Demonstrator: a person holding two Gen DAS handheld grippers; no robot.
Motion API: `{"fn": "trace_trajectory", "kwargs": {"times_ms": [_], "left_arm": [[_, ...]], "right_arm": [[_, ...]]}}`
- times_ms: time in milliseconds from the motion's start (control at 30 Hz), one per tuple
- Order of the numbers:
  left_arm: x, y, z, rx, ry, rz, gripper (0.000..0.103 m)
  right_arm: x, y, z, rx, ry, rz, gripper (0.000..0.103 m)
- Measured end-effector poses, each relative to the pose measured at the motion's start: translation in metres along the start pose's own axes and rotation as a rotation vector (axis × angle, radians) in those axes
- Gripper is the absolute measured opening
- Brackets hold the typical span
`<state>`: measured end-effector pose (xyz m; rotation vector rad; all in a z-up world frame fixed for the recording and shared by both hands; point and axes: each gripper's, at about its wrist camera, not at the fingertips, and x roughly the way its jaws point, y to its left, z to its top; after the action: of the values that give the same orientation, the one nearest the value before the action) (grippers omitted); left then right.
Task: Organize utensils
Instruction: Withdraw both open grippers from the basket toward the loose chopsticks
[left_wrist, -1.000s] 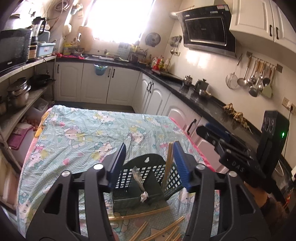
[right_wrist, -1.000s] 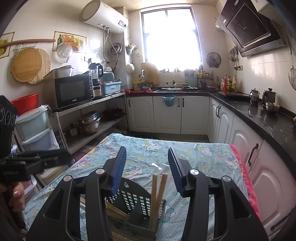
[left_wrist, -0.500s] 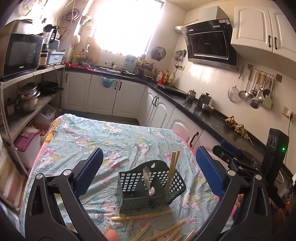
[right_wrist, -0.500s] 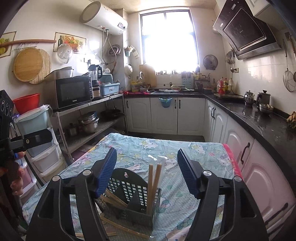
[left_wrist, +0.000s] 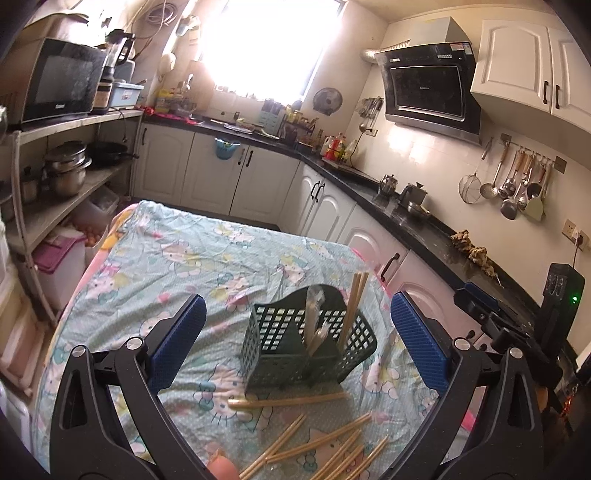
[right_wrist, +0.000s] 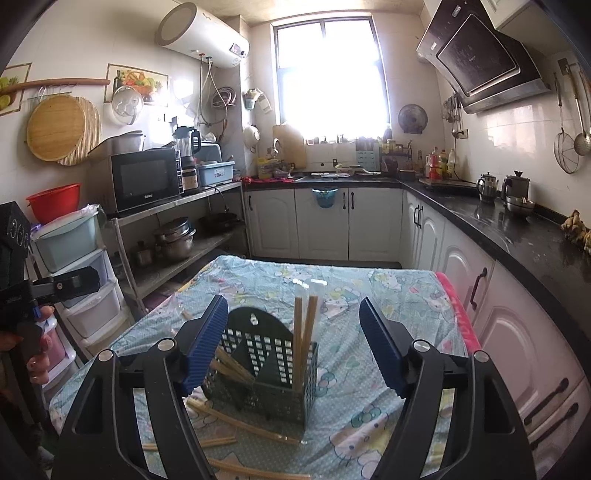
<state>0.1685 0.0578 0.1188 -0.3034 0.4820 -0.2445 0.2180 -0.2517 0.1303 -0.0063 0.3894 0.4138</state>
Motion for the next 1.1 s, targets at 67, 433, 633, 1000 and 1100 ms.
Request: {"fn": "trace_trajectory", "kwargs": {"times_ms": [67,433,633,1000,1100], "left_arm": [[-0.001,0.002,-0.005,0.000,0.009,0.005,0.092],[0.001,0.007,-0.030,-0.015,0.059,0.017,0.092],[0.003,0.006,-0.043,-0.012,0.082,0.014,0.092],[0.009,0.018,-0.064,-0.031,0.123,0.042,0.092],[0.009,0.022,-0.068,-0.039,0.128,0.051,0.092]], "right_arm": [[-0.003,0.001,-0.006,-0.002,0.010,-0.007,0.071],[-0.011,0.011,-0.034,-0.008,0.057,0.004,0.071],[-0.013,0.020,-0.051,-0.012,0.091,0.023,0.072],[-0.006,0.032,-0.080,-0.025,0.156,0.041,0.072],[-0.005,0.032,-0.084,-0.029,0.167,0.043,0.072]]}}
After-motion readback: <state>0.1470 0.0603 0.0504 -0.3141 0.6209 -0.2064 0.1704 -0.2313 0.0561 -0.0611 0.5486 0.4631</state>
